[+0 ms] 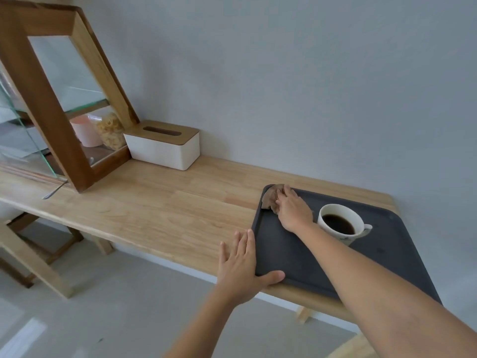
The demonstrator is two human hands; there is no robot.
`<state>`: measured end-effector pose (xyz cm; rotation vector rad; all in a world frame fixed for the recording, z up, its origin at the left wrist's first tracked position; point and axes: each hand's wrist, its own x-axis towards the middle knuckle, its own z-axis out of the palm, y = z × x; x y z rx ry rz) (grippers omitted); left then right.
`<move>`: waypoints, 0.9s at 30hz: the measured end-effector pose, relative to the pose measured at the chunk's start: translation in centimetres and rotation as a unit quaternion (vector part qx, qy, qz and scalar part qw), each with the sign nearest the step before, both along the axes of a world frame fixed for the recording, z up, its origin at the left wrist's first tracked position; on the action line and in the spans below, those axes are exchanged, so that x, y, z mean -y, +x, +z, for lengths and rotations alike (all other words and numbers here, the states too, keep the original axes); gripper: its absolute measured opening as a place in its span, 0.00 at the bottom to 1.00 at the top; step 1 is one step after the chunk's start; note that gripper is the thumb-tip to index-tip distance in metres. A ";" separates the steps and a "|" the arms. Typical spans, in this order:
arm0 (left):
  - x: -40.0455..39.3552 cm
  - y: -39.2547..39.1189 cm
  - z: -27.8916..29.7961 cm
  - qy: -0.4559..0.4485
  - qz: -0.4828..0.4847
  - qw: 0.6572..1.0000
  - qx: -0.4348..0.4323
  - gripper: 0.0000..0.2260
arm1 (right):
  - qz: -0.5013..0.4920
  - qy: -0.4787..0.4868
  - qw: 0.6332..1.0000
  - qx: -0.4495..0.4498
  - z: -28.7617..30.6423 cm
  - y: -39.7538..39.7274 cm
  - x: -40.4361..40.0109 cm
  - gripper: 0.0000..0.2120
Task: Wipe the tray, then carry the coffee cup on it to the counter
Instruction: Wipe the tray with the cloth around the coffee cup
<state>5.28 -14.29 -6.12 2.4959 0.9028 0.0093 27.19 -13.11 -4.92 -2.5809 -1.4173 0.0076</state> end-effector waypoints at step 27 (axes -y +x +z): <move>0.0 -0.2 0.0 0.018 -0.014 1.000 -0.004 0.53 | 0.076 0.001 0.994 -0.079 0.6 -4.9 5.2 0.24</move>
